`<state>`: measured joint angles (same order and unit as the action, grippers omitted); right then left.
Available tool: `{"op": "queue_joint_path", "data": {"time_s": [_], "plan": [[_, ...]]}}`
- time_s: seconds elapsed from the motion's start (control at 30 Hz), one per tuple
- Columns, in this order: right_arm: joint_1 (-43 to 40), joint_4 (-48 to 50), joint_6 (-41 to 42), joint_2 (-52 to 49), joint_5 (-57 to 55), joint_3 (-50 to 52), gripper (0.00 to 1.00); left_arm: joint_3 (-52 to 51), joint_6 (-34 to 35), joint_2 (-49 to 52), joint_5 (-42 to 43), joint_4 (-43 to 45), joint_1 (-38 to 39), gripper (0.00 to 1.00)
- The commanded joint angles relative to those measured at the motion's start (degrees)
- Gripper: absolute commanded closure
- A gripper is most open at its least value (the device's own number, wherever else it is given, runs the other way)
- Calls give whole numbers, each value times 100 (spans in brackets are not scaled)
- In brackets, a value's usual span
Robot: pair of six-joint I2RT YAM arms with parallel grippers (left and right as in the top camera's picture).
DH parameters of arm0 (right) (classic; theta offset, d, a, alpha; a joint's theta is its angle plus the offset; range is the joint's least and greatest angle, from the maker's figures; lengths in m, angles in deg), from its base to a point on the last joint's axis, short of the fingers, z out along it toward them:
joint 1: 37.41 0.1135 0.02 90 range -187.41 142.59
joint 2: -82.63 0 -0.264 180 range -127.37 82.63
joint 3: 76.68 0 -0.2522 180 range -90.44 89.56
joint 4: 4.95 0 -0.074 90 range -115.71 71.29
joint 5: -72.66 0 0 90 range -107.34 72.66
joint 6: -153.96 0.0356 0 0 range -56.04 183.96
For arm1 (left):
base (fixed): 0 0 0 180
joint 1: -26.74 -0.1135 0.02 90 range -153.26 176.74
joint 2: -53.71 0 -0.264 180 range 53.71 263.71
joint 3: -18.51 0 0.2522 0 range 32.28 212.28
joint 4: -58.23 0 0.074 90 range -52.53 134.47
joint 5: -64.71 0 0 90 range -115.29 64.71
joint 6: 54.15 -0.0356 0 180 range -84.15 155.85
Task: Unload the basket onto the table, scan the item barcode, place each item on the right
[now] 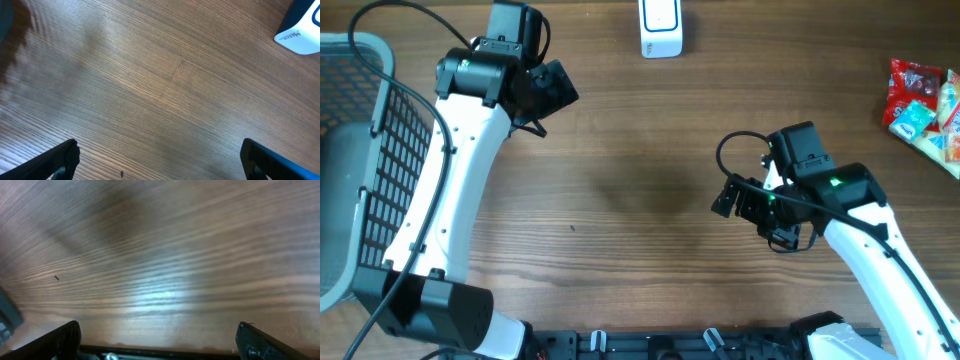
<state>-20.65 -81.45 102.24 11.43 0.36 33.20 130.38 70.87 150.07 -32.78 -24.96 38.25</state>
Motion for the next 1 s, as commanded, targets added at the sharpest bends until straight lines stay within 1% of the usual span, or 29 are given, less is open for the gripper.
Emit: {"op": "queue_joint_path", "data": {"time_s": [0.0,0.1,0.2,0.3,0.37,0.47,0.67,0.77,0.87,0.93,0.97], "plan": [[304,345,-505,-48,-157,155,0,37,57,20,-55,0,-13,0],[702,776,-520,-61,-234,240,0,37,57,20,-55,0,-11,0],[1036,1115,-529,146,-697,245,0,37,57,20,-55,2,-13,0],[1071,1154,-553,603,-931,245,0,37,57,20,-55,0,-13,0],[1073,1130,-737,1071,-1049,245,0,37,57,20,-55,2,-11,0],[1071,1054,-876,1467,-1139,245,0,37,57,20,-55,0,-11,0],[1060,1016,-990,1580,-1443,354,0,37,57,20,-55,0,-13,0],[874,1471,-1003,2140,-1493,881,0,37,57,20,-55,0,-11,0],[479,2114,-1001,2955,-1456,1694,1,37,57,20,-55,0,-11,0],[133,2828,-1392,3762,-1158,2387,0,37,57,20,-55,2,-11,0],[17,3156,-1749,4170,-944,2684,0,37,57,20,-55,2,-11,0]]}}
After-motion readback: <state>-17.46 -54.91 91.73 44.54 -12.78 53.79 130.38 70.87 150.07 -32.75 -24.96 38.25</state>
